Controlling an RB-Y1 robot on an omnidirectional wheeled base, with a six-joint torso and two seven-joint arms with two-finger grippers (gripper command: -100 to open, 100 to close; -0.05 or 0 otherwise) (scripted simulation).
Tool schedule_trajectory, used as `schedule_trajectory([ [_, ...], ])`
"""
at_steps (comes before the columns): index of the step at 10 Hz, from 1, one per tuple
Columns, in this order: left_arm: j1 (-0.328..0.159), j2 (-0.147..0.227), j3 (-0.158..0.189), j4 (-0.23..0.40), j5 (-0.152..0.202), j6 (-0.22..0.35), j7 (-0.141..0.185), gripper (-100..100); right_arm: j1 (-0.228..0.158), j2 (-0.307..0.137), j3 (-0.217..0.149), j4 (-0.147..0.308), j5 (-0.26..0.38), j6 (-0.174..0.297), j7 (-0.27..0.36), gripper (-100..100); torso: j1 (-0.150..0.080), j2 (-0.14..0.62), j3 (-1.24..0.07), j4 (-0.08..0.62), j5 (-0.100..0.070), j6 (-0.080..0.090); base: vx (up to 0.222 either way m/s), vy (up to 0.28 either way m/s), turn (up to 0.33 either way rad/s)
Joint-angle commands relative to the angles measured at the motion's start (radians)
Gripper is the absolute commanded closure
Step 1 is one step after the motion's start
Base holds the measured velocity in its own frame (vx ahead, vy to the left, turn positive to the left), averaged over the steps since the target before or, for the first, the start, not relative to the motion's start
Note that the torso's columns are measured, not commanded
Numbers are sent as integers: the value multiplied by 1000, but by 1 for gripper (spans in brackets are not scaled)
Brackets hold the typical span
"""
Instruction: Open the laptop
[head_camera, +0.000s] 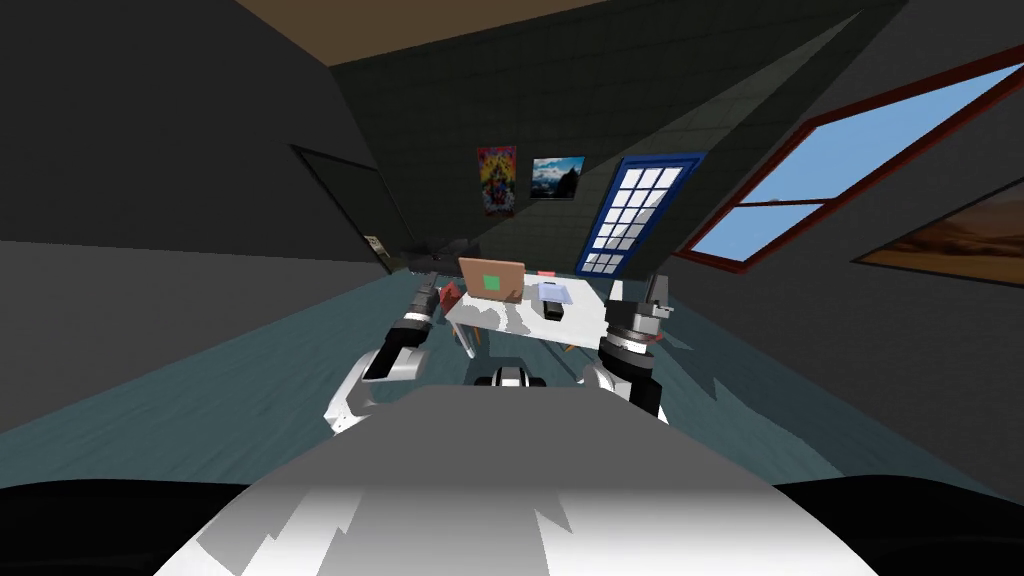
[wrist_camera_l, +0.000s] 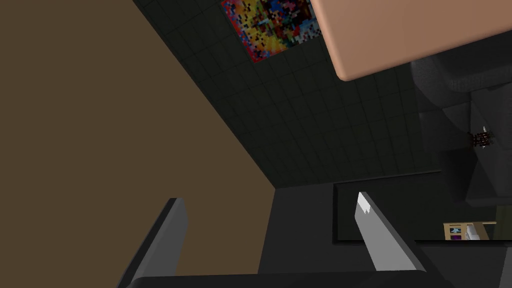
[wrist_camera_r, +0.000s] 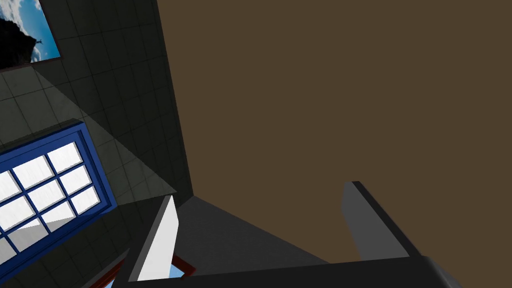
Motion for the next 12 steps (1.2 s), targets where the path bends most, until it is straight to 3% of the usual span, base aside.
schedule_trajectory([
  [1,-17,11,2,-3,-8,66,14,-100,0,0,0,0,0,0,0,0,0,-1,0,0,0,0,24,61,-79],
  [12,-111,104,13,6,-44,354,80,-100,0,0,0,0,0,0,0,0,-1,0,0,0,0,0,26,67,-143],
])
